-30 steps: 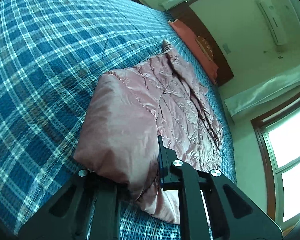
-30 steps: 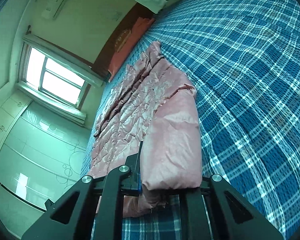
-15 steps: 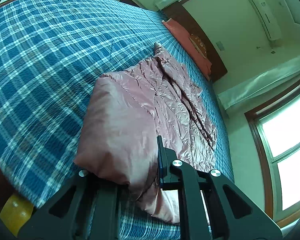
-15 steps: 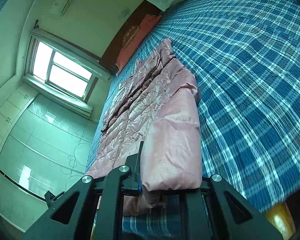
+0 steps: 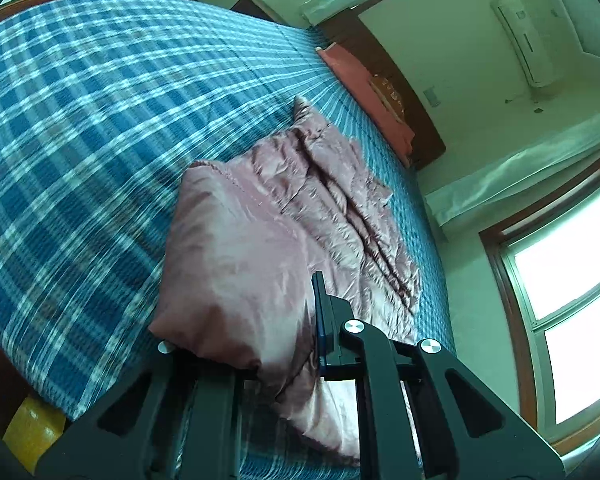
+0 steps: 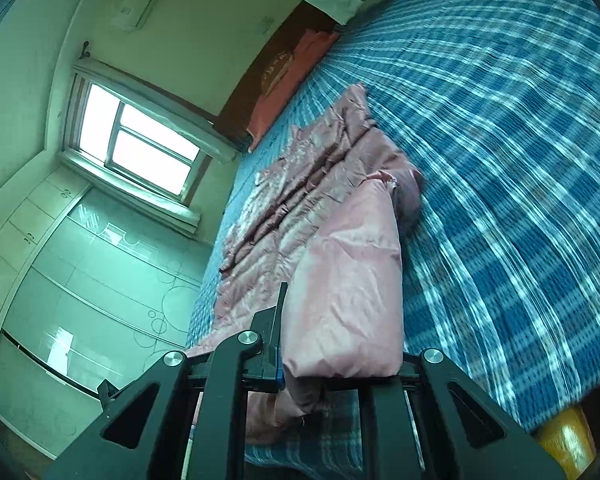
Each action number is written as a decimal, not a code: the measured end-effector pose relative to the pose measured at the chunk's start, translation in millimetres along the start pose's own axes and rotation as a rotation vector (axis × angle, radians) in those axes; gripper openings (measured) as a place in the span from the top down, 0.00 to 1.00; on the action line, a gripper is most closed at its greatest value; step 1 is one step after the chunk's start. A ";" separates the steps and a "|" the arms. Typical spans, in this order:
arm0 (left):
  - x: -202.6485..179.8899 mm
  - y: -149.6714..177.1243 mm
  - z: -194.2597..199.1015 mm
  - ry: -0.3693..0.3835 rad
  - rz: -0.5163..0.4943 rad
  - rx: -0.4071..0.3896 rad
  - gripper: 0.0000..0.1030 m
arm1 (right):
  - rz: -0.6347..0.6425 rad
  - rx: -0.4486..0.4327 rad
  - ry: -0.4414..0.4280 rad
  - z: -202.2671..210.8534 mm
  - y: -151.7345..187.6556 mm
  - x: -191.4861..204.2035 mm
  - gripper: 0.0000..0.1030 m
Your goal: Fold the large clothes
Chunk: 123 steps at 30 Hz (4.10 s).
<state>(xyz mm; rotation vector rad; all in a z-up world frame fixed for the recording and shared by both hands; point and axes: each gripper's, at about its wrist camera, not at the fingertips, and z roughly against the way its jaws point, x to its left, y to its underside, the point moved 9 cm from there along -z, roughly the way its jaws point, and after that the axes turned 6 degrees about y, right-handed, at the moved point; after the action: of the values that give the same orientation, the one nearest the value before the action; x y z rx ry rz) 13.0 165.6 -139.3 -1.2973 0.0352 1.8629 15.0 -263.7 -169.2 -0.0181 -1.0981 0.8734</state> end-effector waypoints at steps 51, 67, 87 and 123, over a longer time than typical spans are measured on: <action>-56.3 -260.2 -384.5 -0.152 -0.188 0.090 0.71 | 0.015 0.045 0.165 -335.1 -279.4 24.7 0.65; -53.3 -275.3 -373.5 -0.185 -0.213 0.041 0.38 | 0.418 0.032 0.334 -349.0 -258.5 94.4 0.39; 0.2 -282.9 -410.9 -0.379 -0.279 0.108 0.38 | 0.449 0.152 0.535 -393.9 -265.4 51.1 0.39; 35.3 -167.0 -285.2 -0.129 0.249 -0.098 0.64 | -0.230 -0.050 0.207 -226.7 -155.8 -16.0 0.57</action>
<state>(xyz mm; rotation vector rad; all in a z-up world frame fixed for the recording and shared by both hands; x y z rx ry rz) 332.9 164.1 -229.4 -1.2834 0.0386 2.1808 283.1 -290.0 -227.3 -0.0229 -0.9075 0.6229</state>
